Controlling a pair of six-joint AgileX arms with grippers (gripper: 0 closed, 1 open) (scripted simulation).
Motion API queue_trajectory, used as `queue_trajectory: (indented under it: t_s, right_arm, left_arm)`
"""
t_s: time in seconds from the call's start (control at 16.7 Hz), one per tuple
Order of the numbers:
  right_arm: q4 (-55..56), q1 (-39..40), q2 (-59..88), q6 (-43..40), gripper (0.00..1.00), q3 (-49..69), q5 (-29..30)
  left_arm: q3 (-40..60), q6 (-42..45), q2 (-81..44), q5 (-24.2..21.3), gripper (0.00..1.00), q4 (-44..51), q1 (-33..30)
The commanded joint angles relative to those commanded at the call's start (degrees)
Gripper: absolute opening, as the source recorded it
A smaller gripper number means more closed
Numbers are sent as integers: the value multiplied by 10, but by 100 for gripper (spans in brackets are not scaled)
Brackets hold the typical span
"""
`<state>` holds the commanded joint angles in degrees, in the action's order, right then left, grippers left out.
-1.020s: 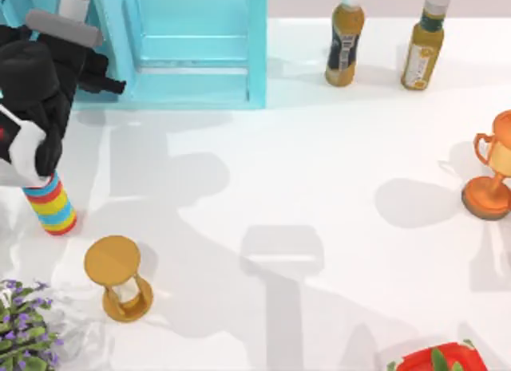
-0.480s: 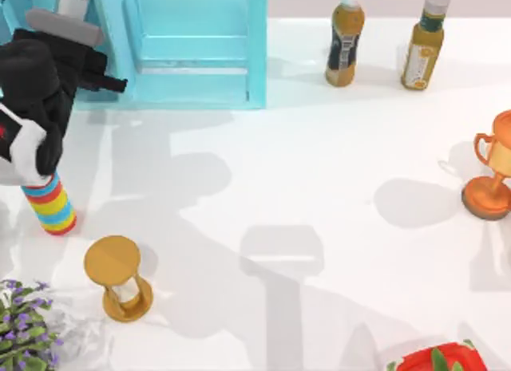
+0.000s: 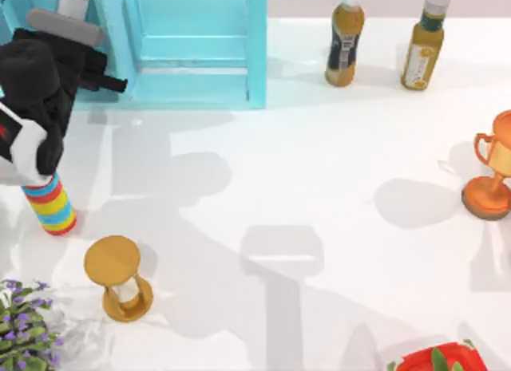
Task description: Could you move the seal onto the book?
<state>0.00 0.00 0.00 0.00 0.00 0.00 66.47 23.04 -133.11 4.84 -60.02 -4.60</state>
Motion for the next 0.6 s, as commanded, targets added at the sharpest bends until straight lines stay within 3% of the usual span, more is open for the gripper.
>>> queue_trajectory:
  t_s: [0.36, 0.6]
  right_arm:
    - [0, 0, 0, 0, 100, 0, 0]
    - [0, 0, 0, 0, 100, 0, 0]
  left_arm:
    - [-6, 2, 6, 0, 0, 6, 3]
    - [-46, -2, 89, 0, 0, 67, -3]
